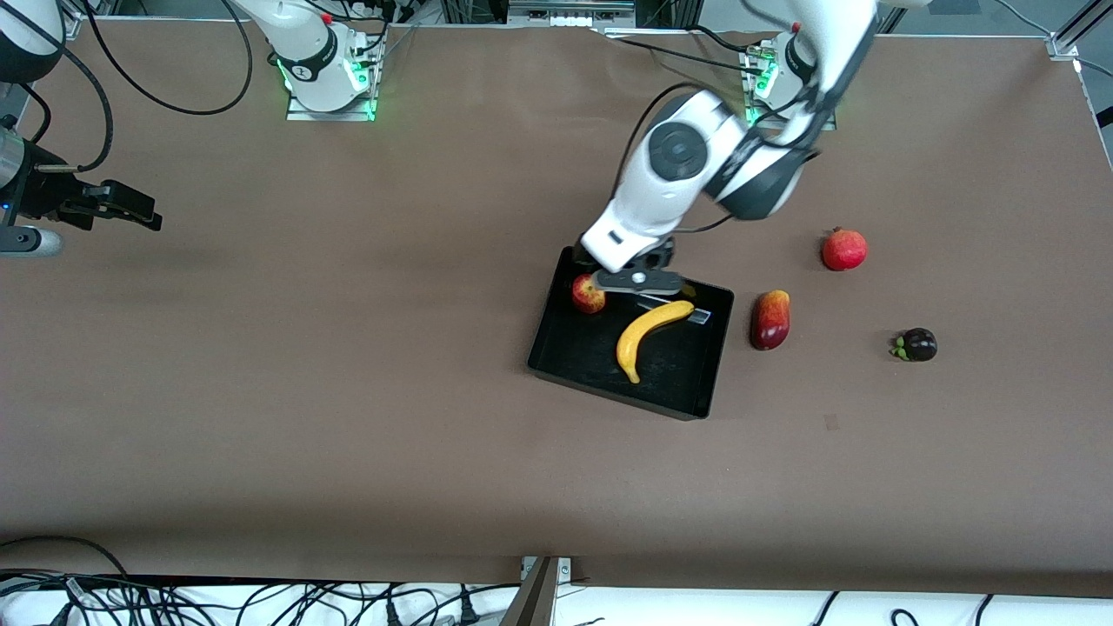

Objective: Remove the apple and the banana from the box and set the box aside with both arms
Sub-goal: 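Reach the left gripper into the black tray and grasp the red apple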

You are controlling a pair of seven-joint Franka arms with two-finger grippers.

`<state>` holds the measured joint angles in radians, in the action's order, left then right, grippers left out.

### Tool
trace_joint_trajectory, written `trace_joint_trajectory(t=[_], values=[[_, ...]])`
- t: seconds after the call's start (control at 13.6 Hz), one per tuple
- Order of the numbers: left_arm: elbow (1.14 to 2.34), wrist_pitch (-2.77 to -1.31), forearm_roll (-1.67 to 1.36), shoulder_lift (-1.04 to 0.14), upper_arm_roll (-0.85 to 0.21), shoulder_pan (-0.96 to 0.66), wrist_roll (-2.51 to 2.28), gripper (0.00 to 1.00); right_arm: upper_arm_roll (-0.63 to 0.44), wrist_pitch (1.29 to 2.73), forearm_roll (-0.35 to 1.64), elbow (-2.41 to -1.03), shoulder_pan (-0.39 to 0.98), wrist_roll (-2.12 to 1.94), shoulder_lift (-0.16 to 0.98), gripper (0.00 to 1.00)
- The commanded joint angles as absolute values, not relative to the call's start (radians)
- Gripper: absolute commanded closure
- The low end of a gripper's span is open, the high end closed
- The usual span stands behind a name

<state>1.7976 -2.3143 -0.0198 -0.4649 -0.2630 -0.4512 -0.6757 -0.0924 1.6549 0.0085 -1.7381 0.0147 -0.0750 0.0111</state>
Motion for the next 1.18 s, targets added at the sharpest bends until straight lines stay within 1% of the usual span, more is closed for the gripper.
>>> trace_joint_trajectory(t=[0.0,0.22,0.81,1.03,1.1], values=[[1.773,-2.356,0.023,-0.526,-0.252,-0.486,-0.690,0.00,-0.097,1.637,0.005,-1.718,0.020,-0.067,0.018,0.00],[1.776,-2.416,0.044,-0.564,-0.252,-0.497,-0.689,0.00,-0.097,1.637,0.005,-1.718,0.020,-0.067,0.018,0.00],[1.766,-2.470,0.060,-0.663,-0.252,-0.509,-0.690,0.00,-0.097,1.637,0.006,-1.718,0.020,-0.067,0.018,0.00],[1.769,-2.503,0.066,-0.680,-0.247,-0.509,-0.690,0.00,-0.097,1.637,0.006,-1.718,0.020,-0.067,0.018,0.00],[1.766,-2.502,0.067,-0.677,-0.245,-0.509,-0.674,0.29,-0.097,1.635,0.006,-1.718,0.020,-0.066,0.018,0.00]])
